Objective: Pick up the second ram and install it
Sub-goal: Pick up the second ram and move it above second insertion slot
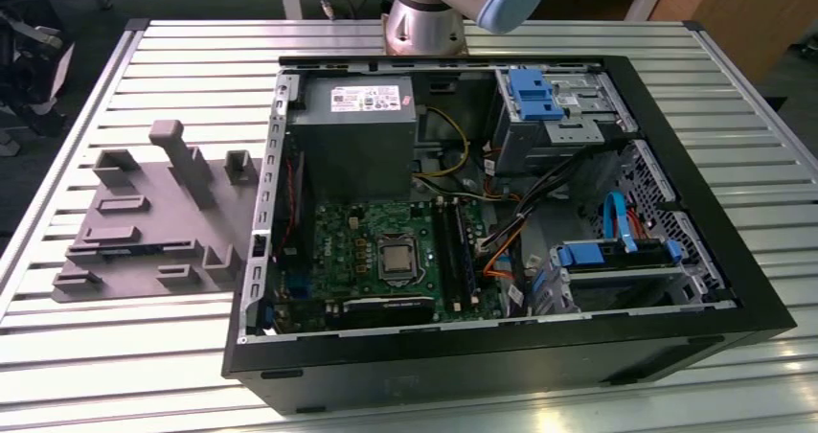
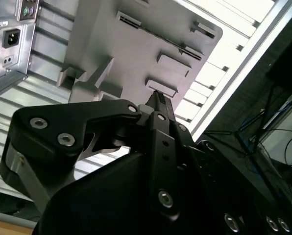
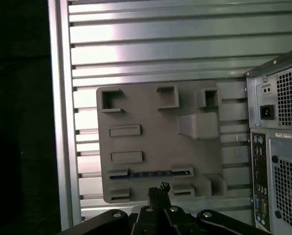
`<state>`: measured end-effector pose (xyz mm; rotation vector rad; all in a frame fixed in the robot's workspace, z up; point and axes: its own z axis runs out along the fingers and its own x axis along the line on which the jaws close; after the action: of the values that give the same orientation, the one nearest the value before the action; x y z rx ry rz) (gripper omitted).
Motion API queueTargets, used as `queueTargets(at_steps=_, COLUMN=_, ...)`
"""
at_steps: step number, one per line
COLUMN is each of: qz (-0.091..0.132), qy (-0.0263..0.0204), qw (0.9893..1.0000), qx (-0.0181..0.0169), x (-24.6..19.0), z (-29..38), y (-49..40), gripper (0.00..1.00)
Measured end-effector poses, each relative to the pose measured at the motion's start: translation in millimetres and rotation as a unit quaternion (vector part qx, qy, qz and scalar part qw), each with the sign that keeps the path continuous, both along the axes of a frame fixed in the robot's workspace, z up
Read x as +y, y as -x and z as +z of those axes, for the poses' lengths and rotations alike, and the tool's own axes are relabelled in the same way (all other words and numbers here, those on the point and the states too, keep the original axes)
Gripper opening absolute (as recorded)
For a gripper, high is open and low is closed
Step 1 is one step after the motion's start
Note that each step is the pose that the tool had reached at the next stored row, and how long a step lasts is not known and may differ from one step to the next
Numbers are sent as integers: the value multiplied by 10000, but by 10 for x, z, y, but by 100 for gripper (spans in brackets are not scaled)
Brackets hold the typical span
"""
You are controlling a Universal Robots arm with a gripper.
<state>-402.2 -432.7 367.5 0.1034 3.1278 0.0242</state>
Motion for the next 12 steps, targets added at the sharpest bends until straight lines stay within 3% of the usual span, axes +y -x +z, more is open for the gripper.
queueTargets(at_steps=3, qz=269, qy=0, qw=9996, qx=0, x=0, z=-6, y=0, gripper=11)
queueTargets(at_steps=6, qz=538, qy=0, qw=9986, qx=0, x=0, z=-12, y=0, gripper=11)
queueTargets(at_steps=9, qz=816, qy=0, qw=9967, qx=0, x=0, z=-17, y=0, gripper=11)
queueTargets(at_steps=12, qz=1082, qy=0, qw=9941, qx=0, x=0, z=-23, y=0, gripper=11)
